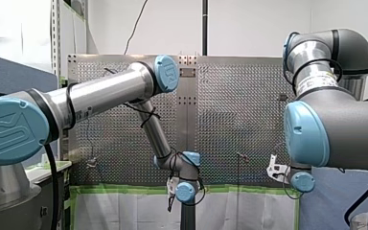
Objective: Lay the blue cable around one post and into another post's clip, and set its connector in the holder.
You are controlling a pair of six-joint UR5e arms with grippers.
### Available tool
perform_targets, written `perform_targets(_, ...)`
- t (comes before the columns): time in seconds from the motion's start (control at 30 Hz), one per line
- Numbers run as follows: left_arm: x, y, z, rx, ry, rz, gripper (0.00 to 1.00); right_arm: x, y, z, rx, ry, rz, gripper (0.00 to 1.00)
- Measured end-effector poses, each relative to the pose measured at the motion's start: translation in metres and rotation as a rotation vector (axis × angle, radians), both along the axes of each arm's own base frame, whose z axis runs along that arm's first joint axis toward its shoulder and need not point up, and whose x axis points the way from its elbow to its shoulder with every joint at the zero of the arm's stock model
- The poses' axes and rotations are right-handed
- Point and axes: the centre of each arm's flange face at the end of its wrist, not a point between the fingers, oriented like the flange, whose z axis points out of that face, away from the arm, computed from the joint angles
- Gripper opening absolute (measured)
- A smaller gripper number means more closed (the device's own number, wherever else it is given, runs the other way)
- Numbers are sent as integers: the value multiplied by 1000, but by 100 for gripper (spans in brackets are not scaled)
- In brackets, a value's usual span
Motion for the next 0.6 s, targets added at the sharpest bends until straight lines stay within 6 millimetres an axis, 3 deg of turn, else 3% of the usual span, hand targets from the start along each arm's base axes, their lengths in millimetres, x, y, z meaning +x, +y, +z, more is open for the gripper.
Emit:
perform_targets(0.2, 0, 0, 0, -1, 2, -4, 24, -4, -1, 0, -6, 0, -10, 0)
perform_targets(0.27, -1, 0, 0, -1, 3, -4, 4, -4, -1, -1, -6, 1, -11, 0)
perform_targets(0.33, 0, 0, 0, -1, 3, -4, 0, -4, -1, -1, -6, 3, -11, 0)
perform_targets(0.6, 3, -2, 2, -5, -1, -3, 0, -4, -2, -2, -5, 5, -11, 0)
